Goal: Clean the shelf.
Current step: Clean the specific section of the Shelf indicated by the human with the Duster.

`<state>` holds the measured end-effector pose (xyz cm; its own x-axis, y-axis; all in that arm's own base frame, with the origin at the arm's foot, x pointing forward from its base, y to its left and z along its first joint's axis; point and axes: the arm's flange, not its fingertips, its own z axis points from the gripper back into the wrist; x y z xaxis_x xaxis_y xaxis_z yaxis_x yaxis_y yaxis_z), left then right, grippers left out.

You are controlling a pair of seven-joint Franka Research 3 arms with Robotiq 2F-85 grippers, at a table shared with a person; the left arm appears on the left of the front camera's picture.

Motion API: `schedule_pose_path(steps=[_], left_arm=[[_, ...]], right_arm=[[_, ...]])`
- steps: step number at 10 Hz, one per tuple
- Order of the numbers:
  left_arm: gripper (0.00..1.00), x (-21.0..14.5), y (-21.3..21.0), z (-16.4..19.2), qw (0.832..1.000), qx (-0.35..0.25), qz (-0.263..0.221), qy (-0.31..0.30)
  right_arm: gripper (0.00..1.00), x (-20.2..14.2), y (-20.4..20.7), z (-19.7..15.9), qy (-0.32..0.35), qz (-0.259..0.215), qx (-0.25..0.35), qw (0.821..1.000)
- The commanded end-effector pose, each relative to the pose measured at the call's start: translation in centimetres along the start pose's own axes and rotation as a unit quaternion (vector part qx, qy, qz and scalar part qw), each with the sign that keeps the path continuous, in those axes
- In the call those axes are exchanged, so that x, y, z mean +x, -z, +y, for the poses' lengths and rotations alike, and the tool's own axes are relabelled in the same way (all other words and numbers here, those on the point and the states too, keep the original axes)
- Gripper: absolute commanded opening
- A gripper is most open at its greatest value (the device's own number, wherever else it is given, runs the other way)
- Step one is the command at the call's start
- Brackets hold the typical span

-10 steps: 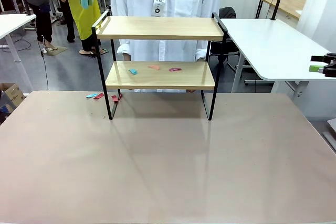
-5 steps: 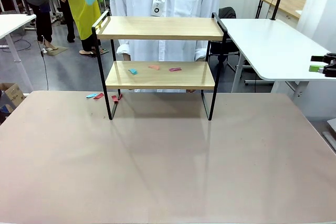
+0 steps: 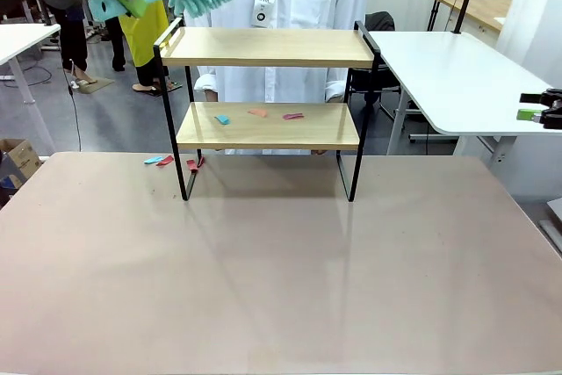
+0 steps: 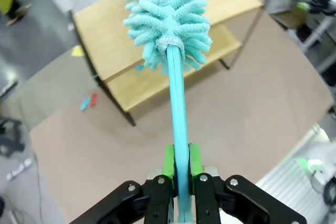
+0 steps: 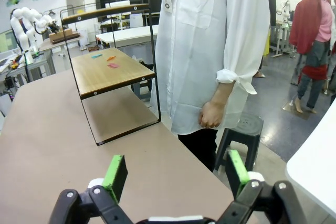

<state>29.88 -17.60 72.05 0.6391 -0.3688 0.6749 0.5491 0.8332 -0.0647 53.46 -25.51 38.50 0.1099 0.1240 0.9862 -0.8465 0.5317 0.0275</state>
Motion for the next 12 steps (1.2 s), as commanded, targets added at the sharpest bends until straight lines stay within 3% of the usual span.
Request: schedule_pose_path(steps=[1, 2, 3, 5, 9, 12], left_arm=[[0.13, -1.4, -0.2, 2.0, 0.993, -0.095, 0.000, 0.073], [0.13, -1.9, -0.2, 3.1, 0.981, -0.155, 0.002, 0.119], [0.13, -2.0, -0.3, 4.0, 0.975, -0.190, 0.007, 0.118], [0.13, -2.6, -1.5, 5.0, 0.951, -0.241, 0.040, 0.189], [0.13, -2.4, -3.0, 5.9, 0.920, -0.197, 0.223, 0.256], [0.13, -4.1, -0.6, 7.6, 0.866, -0.116, 0.406, 0.268]], right_arm=[[1.00, 0.2, 0.1, 0.0, -0.003, 0.001, -0.001, 1.000], [1.00, 0.2, 0.1, 0.0, -0.003, 0.001, -0.001, 1.000], [1.00, 0.2, 0.1, 0.0, -0.003, 0.001, -0.001, 1.000], [1.00, 0.2, 0.1, 0.0, -0.003, 0.001, -0.001, 1.000], [1.00, 0.2, 0.1, 0.0, -0.003, 0.001, -0.001, 1.000], [1.00, 0.2, 0.1, 0.0, -0.003, 0.001, -0.001, 1.000]])
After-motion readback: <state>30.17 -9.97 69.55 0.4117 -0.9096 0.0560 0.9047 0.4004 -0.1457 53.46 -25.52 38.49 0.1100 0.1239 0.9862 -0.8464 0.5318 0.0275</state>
